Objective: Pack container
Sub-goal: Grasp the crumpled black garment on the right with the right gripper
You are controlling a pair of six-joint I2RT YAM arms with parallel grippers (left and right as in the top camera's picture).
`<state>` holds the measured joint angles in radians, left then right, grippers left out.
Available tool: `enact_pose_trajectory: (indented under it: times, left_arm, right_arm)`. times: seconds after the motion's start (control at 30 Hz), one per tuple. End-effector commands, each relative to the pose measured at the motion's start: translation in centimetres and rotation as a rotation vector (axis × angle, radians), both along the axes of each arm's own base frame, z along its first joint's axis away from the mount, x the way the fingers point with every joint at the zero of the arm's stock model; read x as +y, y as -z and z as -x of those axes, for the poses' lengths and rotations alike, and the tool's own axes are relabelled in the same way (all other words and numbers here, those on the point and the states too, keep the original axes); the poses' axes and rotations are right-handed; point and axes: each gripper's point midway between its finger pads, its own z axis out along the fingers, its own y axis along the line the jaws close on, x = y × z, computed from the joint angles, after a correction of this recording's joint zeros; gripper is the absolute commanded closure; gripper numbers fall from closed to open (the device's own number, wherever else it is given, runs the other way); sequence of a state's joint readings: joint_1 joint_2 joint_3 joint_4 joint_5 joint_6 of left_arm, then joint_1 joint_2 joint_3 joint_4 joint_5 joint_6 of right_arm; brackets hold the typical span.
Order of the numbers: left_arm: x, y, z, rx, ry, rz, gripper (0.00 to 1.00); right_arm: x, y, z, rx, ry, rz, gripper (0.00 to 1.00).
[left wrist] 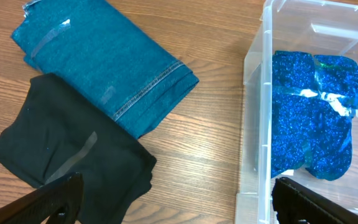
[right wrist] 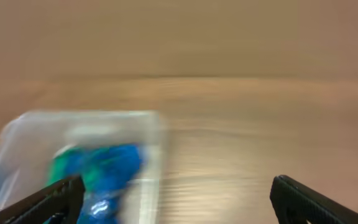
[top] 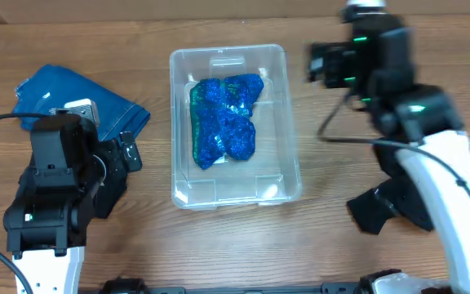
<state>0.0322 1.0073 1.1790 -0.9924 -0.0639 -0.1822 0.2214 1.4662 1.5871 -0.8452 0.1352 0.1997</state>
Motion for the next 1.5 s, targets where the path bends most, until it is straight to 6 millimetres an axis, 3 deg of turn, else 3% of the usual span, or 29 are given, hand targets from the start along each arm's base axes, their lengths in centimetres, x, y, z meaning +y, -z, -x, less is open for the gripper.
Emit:
enact_pose_trajectory:
  times: [0.0,0.1,0.13,0.37,0.57,0.77,0.97,1.03,1.13,1.17,1.27,1.3,1.33,1.37,1.47]
  left_arm:
    - [-0.3,-0.6,-0.5,-0.012,0.007,0.011,0.0]
    - [-0.3,-0.4,-0.6,-0.002,0.007,0.011,0.0]
    - [-0.3,-0.3,-0.7,0.0,0.007,0.011,0.0]
    - [-0.3,-0.1,-0.8,0.008,0.007,0.011,0.0]
    - [-0.3,-0.1,-0.8,0.01,0.007,0.011,0.0]
    - [-0.3,-0.1,-0.8,0.01,0.007,0.011,0.0]
    - [-0.3,-0.1,-0.8,0.01,0.007,0.011,0.0]
    - [-0.3,-0.1,-0.8,0.01,0.008,0.012,0.0]
    - [-0.3,-0.1,-0.8,0.009,0.007,0.011,0.0]
    - [-0.3,-0.1,-0.8,0.009,0.007,0.011,0.0]
    - [-0.3,-0.1,-0.8,0.009,0.007,0.011,0.0]
    - [-0.3,-0.1,-0.8,0.009,0.007,0.011,0.0]
    - [-0.3,-0.1,-0.8,0.01,0.007,0.011,0.0]
    - [-0.3,-0.1,-0.8,0.009,0.007,0.011,0.0]
    - [-0.3,-0.1,-0.8,0.009,0.007,0.011,0.0]
  right_arm:
    - [-8.7,5.5,2.9,0.252,0.444,-0.22,0.0]
    - [-15.1,8.8,8.4,0.453,0.698,-0.285,0.0]
    - [-15.9,9.2,9.2,0.473,0.712,-0.299,0.0]
    - [-19.1,13.5,14.8,0.526,0.829,-0.43,0.0]
    - [-20.4,20.8,19.8,0.606,0.973,-0.567,0.0]
    - [-20.7,26.5,21.8,0.602,1.037,-0.614,0.0]
    - [-19.9,29.8,20.5,0.522,0.975,-0.67,0.0]
    - [-19.8,30.0,20.5,0.531,0.974,-0.674,0.09]
    - [-19.6,30.1,20.7,0.542,0.974,-0.679,0.57]
    - [-19.4,30.0,20.6,0.541,0.965,-0.691,0.62]
    - [-18.5,29.4,19.6,0.525,0.883,-0.732,0.66]
    - [-18.0,28.9,18.9,0.506,0.806,-0.744,0.72]
    - [-17.6,28.2,18.1,0.483,0.73,-0.754,0.92]
    - [-17.3,27.3,17.4,0.456,0.681,-0.767,0.96]
    - [-17.3,24.6,16.3,0.399,0.626,-0.768,0.96]
